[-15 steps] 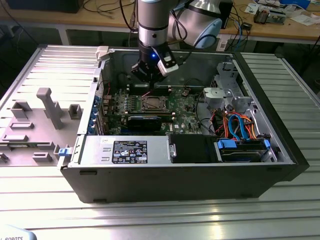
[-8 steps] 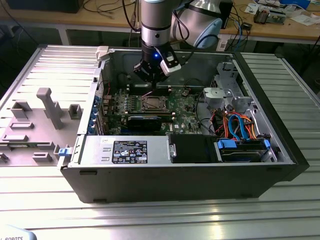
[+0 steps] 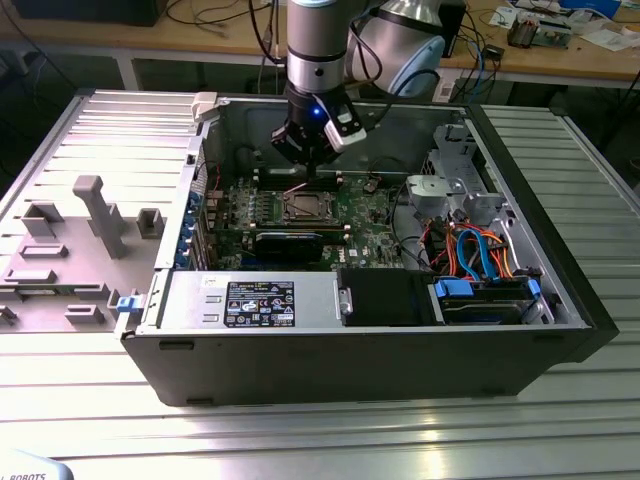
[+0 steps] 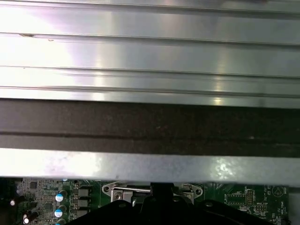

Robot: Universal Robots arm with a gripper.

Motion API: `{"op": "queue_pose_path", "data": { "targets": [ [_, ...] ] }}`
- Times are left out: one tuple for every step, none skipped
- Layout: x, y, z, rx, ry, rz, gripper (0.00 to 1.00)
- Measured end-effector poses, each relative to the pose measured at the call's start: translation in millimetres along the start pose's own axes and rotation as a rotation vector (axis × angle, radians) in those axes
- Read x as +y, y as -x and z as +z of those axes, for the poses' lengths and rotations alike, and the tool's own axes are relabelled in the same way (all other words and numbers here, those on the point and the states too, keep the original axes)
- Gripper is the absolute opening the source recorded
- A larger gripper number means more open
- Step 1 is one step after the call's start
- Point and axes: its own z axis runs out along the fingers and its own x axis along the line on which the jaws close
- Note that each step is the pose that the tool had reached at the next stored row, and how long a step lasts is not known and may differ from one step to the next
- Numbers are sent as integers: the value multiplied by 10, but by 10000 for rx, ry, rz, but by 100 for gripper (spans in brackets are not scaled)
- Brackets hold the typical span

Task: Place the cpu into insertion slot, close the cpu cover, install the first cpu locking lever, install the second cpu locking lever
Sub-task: 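Install the first cpu locking lever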

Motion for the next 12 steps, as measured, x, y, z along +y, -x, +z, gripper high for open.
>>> {"op": "queue_pose_path", "data": {
  "targets": [
    [0, 4, 4, -1, 0, 13, 11],
    [-1, 9, 9, -2, -1, 42, 11],
    [-1, 14, 14, -4, -2, 81, 11],
    [-2, 18, 16, -4, -3, 103, 11],
    [-2, 22, 16, -3, -3, 104, 11],
    [-2, 27, 18, -5, -2, 103, 11],
    [-2, 31, 21, -4, -3, 103, 11],
    [-2, 34, 23, -5, -2, 104, 11],
    [-2, 35, 25, -5, -2, 104, 11],
    [-2, 36, 27, -5, -2, 105, 11],
    [-2, 37, 30, -6, -1, 105, 11],
    [-3, 38, 33, -6, -1, 104, 11]
  ]
}}
